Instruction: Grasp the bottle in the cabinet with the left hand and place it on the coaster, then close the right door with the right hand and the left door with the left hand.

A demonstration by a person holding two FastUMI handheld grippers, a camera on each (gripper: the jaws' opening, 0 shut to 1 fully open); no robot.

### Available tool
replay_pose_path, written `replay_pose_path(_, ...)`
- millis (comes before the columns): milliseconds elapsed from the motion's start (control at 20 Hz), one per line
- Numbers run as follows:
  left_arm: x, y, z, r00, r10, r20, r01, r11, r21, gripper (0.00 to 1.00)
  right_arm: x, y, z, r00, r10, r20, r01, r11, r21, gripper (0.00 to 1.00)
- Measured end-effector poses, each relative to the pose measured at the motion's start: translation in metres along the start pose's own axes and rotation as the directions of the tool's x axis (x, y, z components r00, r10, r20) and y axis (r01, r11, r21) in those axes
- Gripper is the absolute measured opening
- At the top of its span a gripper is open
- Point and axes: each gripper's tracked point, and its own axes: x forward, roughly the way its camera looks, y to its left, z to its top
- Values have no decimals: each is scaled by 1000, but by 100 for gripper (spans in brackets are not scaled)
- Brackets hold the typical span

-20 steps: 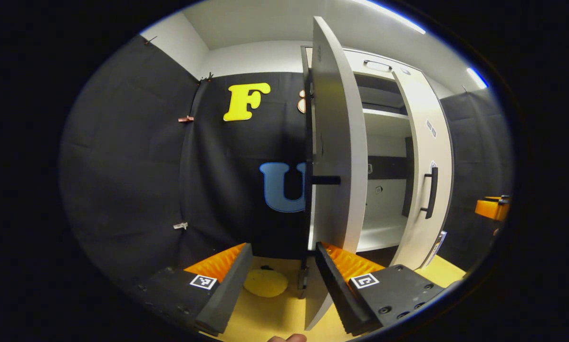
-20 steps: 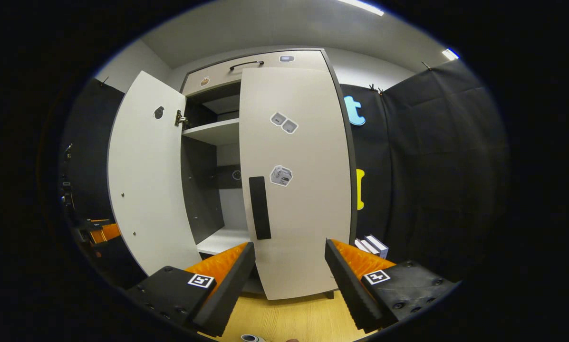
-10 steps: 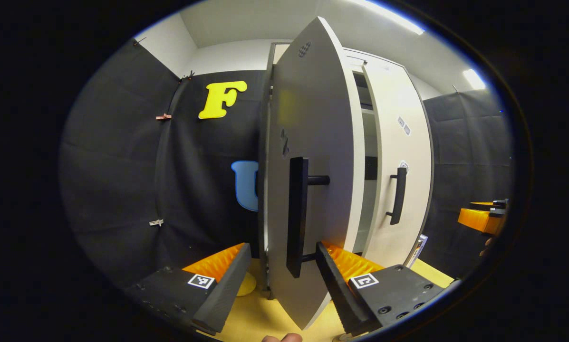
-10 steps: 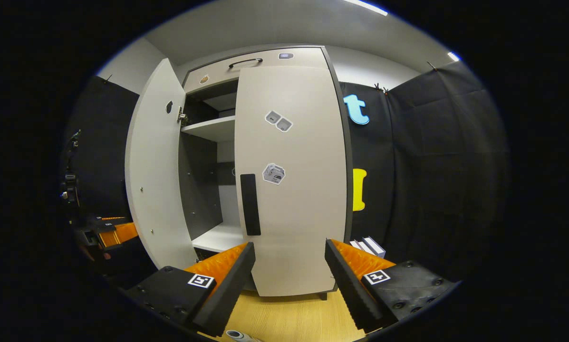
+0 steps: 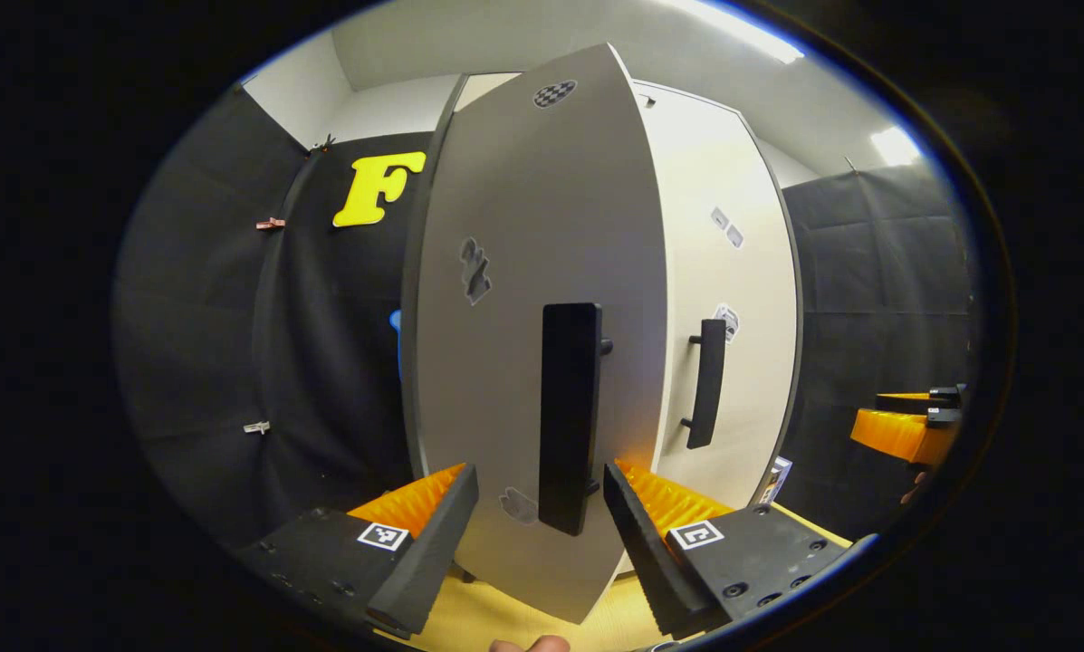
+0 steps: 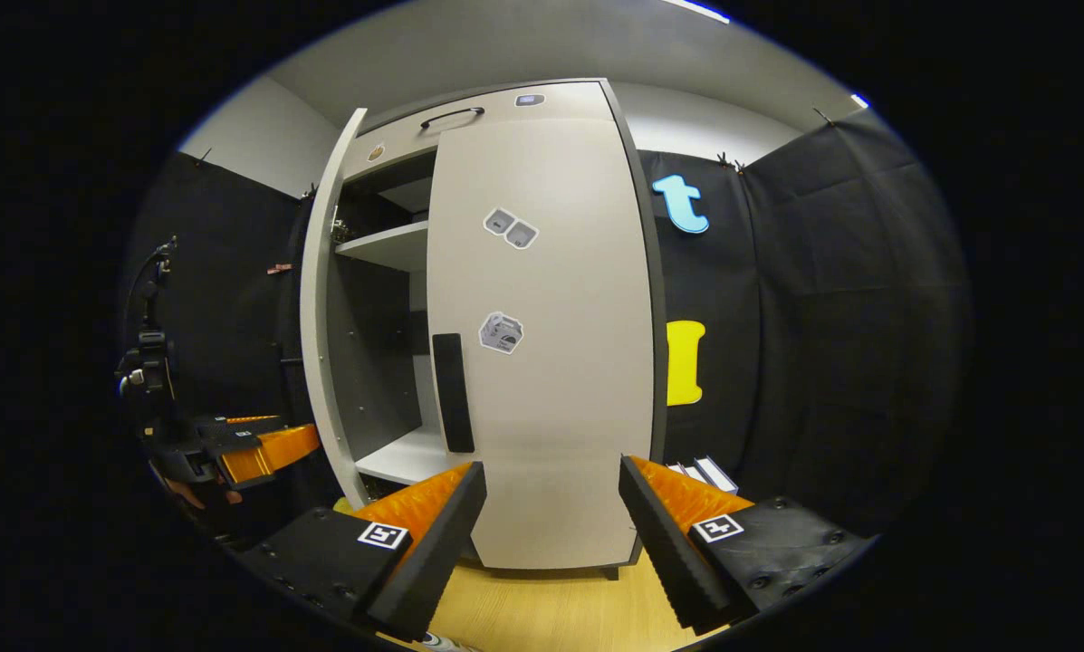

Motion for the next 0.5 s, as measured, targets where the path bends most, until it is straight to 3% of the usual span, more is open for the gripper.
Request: replay_pose_path(500,43,-24,1,1000,29,9,-29,999,-26,89,24,-22,0,1000,6,7,-6,1000,12,98)
